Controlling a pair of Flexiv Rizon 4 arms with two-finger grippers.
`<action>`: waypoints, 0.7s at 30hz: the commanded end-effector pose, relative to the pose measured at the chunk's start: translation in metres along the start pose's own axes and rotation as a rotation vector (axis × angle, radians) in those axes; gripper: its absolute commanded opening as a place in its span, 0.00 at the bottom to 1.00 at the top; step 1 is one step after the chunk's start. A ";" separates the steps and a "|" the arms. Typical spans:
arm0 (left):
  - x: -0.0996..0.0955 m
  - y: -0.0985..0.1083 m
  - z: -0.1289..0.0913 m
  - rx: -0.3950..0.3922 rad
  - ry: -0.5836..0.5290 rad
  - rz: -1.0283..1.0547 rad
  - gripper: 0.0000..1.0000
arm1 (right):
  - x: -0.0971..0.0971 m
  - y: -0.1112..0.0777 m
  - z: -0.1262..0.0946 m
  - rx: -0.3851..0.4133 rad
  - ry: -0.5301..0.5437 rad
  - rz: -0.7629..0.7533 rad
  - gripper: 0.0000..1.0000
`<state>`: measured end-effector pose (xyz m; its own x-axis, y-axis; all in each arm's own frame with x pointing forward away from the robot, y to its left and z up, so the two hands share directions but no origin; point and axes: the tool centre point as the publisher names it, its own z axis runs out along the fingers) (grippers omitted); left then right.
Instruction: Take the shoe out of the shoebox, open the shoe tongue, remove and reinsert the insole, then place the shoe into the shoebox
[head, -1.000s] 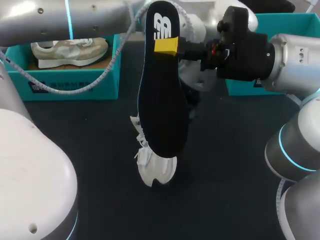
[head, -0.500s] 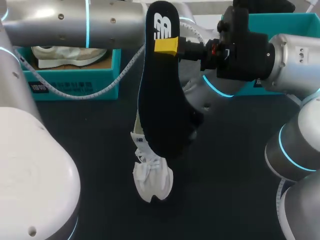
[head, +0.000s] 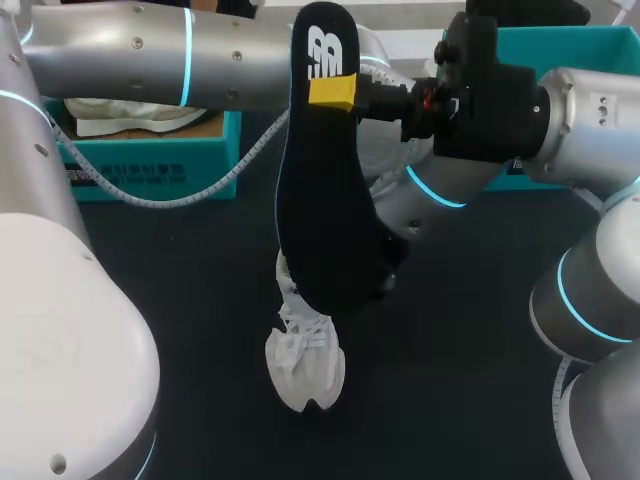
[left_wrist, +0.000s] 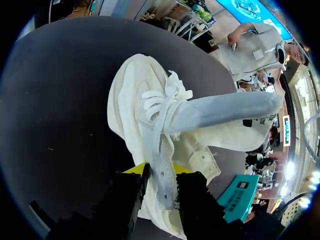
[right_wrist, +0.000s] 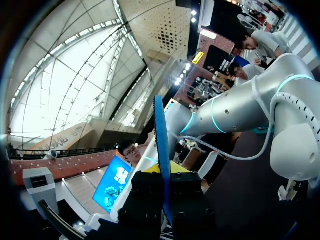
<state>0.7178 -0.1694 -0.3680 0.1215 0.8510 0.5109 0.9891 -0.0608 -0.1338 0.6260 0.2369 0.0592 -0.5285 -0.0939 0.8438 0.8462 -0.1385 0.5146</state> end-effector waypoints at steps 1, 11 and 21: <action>0.017 0.001 -0.009 -0.002 -0.099 -0.017 1.00 | 0.000 -0.001 0.004 -0.004 0.000 0.000 0.00; 0.044 0.016 -0.057 -0.031 -0.458 -0.115 1.00 | 0.000 -0.001 0.004 -0.004 0.000 0.000 0.00; 0.079 0.038 -0.106 -0.134 -0.754 -0.191 1.00 | 0.000 -0.001 0.004 -0.004 0.000 0.000 0.00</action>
<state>0.7758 -0.1900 -0.2608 -0.0781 0.9863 0.1456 0.9968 0.0800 -0.0075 0.6260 0.2369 0.0592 -0.5285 -0.0938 0.8437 0.8462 -0.1385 0.5146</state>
